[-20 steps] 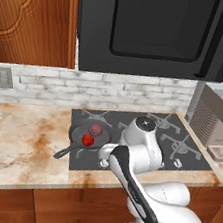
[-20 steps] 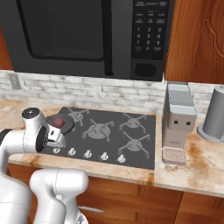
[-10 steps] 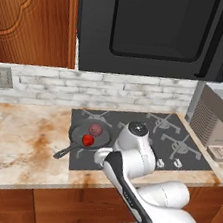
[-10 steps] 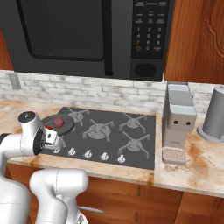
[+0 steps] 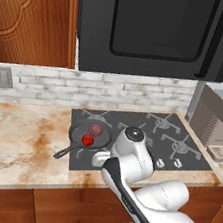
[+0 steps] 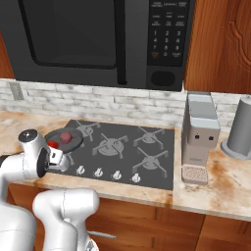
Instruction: Place the pan on the front left burner on the stove. Then place the tomato and the onion in the pan and turn on the front left burner.
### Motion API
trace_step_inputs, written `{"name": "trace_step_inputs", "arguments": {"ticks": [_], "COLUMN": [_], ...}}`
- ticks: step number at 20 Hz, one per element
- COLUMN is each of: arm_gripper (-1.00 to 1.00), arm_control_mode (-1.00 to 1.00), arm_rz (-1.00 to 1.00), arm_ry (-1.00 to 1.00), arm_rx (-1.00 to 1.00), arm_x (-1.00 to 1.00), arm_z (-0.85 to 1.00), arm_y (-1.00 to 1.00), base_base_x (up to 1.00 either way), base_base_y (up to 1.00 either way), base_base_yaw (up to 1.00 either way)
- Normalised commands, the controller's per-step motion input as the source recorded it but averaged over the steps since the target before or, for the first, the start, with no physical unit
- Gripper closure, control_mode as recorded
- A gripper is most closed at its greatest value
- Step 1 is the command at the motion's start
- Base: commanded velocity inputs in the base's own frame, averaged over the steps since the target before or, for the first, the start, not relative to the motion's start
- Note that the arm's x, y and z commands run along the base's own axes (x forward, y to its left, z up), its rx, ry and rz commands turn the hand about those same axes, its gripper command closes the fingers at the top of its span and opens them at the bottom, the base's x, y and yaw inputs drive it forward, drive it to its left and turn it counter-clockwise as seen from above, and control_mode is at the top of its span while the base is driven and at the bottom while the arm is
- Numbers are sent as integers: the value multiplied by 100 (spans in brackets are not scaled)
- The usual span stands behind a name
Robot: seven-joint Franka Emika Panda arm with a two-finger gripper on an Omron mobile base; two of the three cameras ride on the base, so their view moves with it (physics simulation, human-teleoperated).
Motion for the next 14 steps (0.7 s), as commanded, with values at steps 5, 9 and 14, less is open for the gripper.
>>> {"name": "trace_step_inputs", "arguments": {"ticks": [5, 9, 14], "arm_gripper": [-100, -100, -100], "arm_control_mode": [-100, -100, -100], "arm_rz": [0, 0, 0], "arm_ry": [-3, -2, -2], "arm_rx": [0, 0, 0], "arm_x": [1, 6, 16], "arm_z": [-14, -14, -14], "arm_y": [0, 0, 0], "base_base_x": [0, 0, 0], "base_base_y": [0, 0, 0], "base_base_yaw": [0, 0, 0]}}
